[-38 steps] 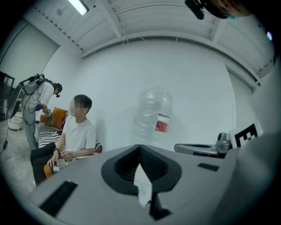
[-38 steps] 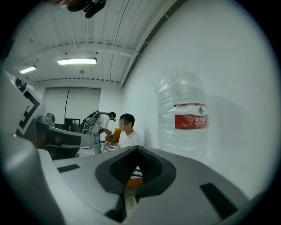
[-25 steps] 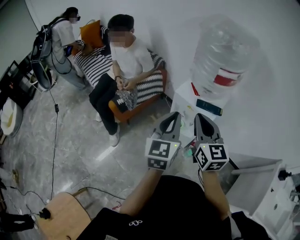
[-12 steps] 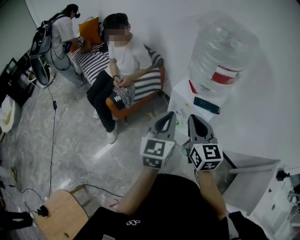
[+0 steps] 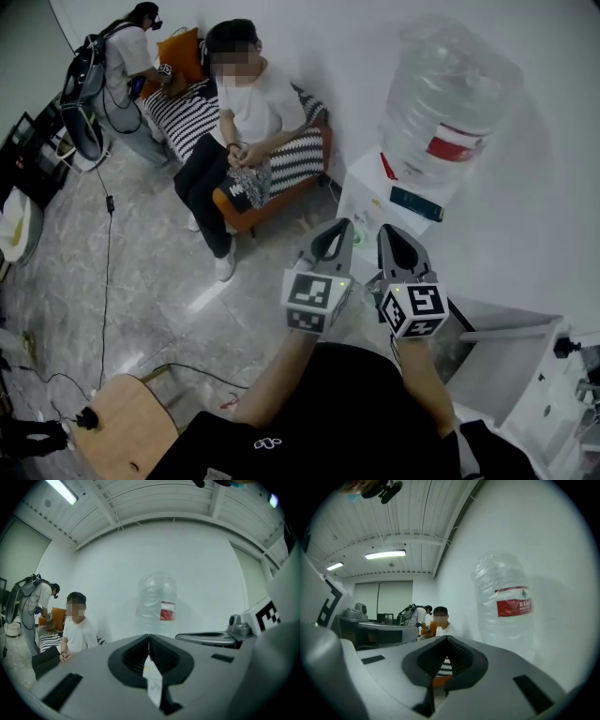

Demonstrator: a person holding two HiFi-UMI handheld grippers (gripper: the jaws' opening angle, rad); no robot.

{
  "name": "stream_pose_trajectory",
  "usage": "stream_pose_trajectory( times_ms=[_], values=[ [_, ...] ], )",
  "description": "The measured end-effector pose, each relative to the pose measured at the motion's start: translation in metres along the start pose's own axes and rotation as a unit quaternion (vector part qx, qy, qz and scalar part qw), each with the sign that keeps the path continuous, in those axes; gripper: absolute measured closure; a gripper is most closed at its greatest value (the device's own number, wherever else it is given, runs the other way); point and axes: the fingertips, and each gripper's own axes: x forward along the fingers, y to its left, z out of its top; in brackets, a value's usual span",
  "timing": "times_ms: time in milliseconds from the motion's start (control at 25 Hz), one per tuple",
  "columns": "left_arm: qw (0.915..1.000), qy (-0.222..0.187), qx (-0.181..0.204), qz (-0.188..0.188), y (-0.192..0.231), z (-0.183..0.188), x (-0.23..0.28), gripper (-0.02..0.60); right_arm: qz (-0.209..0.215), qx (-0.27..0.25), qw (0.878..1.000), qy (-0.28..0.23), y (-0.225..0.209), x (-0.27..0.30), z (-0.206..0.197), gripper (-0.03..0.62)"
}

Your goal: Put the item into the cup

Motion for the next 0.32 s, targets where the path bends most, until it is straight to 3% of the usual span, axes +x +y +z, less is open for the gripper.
stream_pose_trajectory(
  times_ms=[320],
  values=[
    [1.0,-0.002,0.007,0.0,0.0053,0.0,-0.0014,0.568,0.002,-0.004,1.0,-0.004,0.0037,0.0038,0.0006,0.585]
  ],
)
